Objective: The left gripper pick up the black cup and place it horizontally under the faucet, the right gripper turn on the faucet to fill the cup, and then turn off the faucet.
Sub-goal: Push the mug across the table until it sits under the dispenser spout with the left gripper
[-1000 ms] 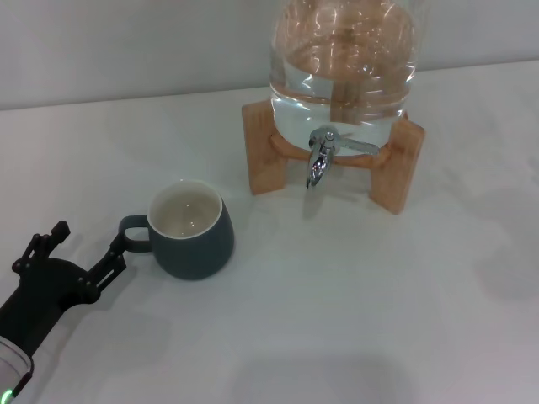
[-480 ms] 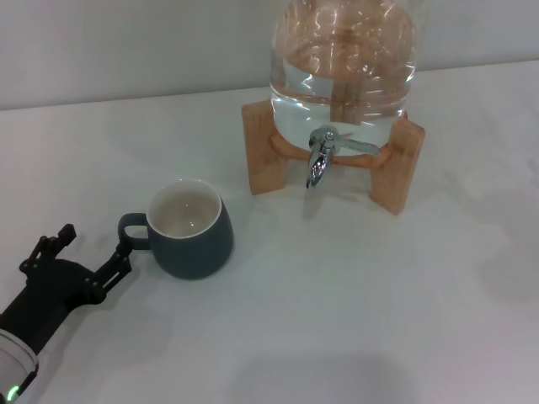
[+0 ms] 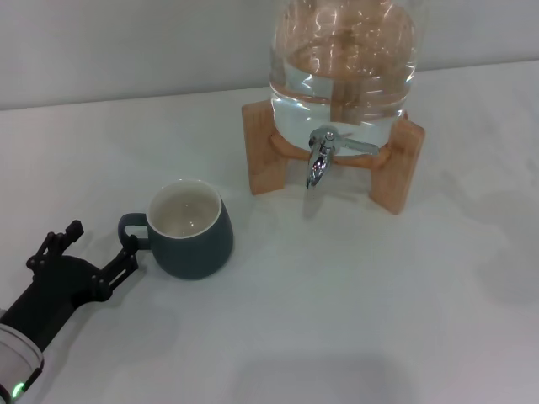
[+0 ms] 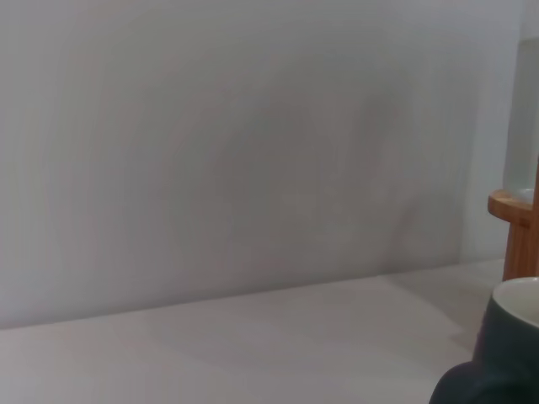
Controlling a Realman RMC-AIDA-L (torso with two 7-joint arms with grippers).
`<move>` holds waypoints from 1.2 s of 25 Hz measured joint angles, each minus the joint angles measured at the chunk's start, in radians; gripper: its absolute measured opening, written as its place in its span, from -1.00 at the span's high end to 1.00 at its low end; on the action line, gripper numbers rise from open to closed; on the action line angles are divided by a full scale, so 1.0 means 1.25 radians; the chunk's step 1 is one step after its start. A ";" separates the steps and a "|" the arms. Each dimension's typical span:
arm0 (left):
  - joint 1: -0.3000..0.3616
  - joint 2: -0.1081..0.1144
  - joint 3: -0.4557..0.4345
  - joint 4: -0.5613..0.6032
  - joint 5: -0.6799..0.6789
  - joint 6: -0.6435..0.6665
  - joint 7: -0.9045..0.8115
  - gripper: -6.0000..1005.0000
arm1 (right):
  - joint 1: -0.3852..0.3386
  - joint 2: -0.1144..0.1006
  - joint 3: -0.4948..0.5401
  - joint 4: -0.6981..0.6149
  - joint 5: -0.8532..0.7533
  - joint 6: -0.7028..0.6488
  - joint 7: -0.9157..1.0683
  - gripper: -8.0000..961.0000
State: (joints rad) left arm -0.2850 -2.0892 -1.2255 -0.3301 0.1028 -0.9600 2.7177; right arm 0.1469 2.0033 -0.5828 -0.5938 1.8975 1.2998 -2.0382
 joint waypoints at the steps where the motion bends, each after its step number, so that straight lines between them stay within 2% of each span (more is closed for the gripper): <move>1: 0.000 0.000 0.000 0.000 -0.001 0.000 0.000 -0.76 | 0.000 0.000 0.000 0.000 0.000 0.000 0.000 -0.77; 16: -0.001 0.008 -0.010 0.001 0.001 0.000 0.048 -0.76 | 0.000 0.000 0.001 0.000 0.000 0.001 -0.006 -0.77; 30: -0.028 0.005 -0.007 -0.001 -0.002 0.038 0.033 -0.76 | 0.000 0.000 0.005 0.003 0.000 0.001 -0.007 -0.77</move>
State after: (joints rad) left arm -0.3205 -2.0831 -1.2344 -0.3315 0.1009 -0.9129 2.7592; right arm 0.1474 2.0033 -0.5765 -0.5904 1.8975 1.3011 -2.0463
